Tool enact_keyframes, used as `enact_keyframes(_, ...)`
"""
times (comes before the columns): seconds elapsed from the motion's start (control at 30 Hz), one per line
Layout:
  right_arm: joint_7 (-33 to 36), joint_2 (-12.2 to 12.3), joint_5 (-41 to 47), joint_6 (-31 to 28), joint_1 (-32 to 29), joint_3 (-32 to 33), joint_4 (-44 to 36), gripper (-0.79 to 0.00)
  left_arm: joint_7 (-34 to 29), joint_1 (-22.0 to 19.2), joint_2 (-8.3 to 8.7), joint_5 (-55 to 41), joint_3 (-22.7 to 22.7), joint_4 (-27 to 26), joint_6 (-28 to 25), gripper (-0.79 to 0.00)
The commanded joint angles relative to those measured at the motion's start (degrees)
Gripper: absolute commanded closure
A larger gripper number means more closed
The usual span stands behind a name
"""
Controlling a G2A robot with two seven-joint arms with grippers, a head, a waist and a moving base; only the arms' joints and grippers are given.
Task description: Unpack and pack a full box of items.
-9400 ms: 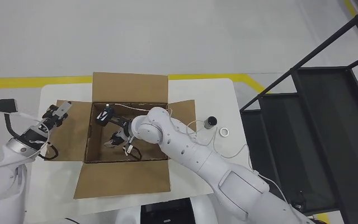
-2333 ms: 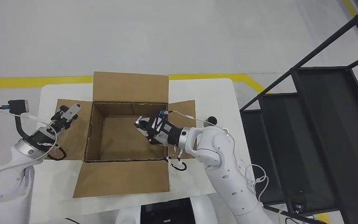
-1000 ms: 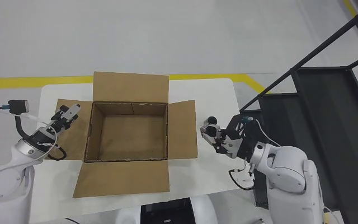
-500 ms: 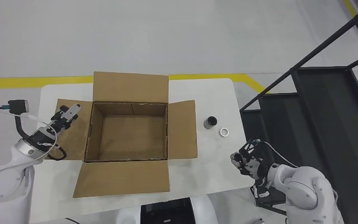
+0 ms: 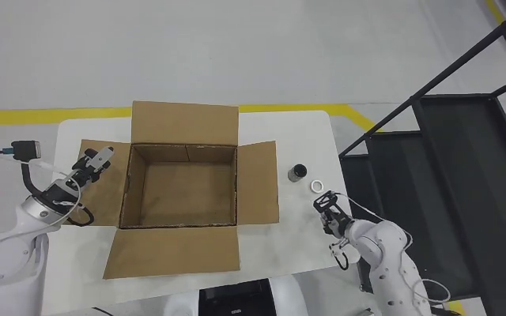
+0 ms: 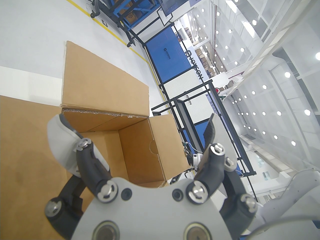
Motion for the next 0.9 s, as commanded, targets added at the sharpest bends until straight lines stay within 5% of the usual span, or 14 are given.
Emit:
enact_keyframes(0.0, 0.6, 0.0, -0.2, 0.8, 1.0, -0.9, 0.9, 0.0, 0.0, 0.0, 0.0, 0.0, 0.0, 0.0, 0.0, -0.785)
enact_keyframes(0.2, 1.3, 0.3, -1.9, 3.9, 2.0, -2.0, 1.6, -0.006, 0.0, 0.0, 0.0, 0.0, 0.0, 0.0, 0.0, -0.785)
enact_keyframes(0.23, 1.3, 0.4, -2.5, 4.5, 2.0, -2.2, 1.8, -0.148, 0.0, 0.0, 0.0, 0.0, 0.0, 0.0, 0.0, -0.785)
enact_keyframes(0.27, 1.1, 0.4, -2.6, 4.9, 2.0, -2.4, 2.0, -0.191, 0.0, 0.0, 0.0, 0.0, 0.0, 0.0, 0.0, -0.785)
enact_keyframes(0.33, 0.7, 0.4, -2.9, 5.6, 2.1, -2.9, 2.6, -0.16, 0.0, 0.0, 0.0, 0.0, 0.0, 0.0, 0.0, -0.785)
enact_keyframes(0.4, 0.7, 0.5, -2.5, 5.6, 2.4, -3.5, 3.2, -0.222, 0.0, 0.0, 0.0, 0.0, 0.0, 0.0, 0.0, -0.785)
enact_keyframes(0.43, 0.8, 0.5, -2.1, 5.7, 2.5, -3.6, 3.5, -0.329, 0.0, 0.0, 0.0, 0.0, 0.0, 0.0, 0.0, -0.785)
enact_keyframes(0.47, 1.0, 0.6, -1.9, 5.4, 2.7, -3.8, 3.6, -0.671, 0.0, 0.0, 0.0, 0.0, 0.0, 0.0, 0.0, -0.785)
enact_keyframes(0.5, 1.2, 0.6, -1.3, 4.8, 2.9, -4.0, 3.7, -0.785, 0.0, 0.0, 0.0, 0.0, 0.0, 0.0, 0.0, -0.785)
enact_keyframes(0.87, 1.2, 1.5, 5.4, 4.5, -1.1, 0.2, -7.4, -0.785, 0.0, 0.0, 0.0, 0.0, 0.0, 0.0, 0.0, -0.785)
